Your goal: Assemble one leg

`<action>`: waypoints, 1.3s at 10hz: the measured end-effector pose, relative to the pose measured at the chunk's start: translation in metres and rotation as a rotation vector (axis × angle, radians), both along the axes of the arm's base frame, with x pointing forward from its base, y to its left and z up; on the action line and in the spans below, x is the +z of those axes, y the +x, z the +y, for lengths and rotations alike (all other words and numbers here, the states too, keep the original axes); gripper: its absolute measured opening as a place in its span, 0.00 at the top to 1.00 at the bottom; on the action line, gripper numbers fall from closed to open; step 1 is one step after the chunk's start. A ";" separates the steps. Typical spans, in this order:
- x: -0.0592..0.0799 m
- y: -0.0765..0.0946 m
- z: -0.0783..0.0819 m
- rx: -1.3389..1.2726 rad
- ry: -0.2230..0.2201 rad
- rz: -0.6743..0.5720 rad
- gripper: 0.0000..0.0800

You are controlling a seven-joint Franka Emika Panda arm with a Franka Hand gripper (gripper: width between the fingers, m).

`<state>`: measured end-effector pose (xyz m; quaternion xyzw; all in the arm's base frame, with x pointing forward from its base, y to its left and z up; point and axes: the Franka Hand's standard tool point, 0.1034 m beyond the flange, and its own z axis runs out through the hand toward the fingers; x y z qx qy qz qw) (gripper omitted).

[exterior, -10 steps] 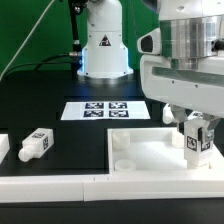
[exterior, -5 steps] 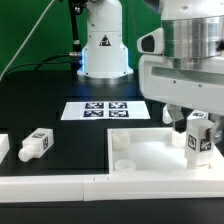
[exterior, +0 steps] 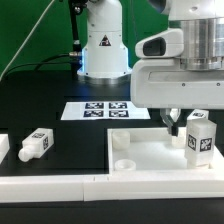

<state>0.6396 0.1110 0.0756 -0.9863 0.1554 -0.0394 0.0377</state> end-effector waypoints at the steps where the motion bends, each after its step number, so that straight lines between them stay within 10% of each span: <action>1: 0.000 0.000 0.000 0.084 -0.007 -0.005 0.19; 6: -0.002 -0.001 0.001 0.341 -0.039 -0.017 0.35; 9: -0.002 -0.001 0.001 0.173 -0.023 -0.008 0.64; 13: -0.001 -0.001 0.001 -0.298 0.009 0.016 0.64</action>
Offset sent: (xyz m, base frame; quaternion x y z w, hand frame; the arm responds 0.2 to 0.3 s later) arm 0.0000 0.0000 0.0000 0.0000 0.0000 -0.1296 0.9916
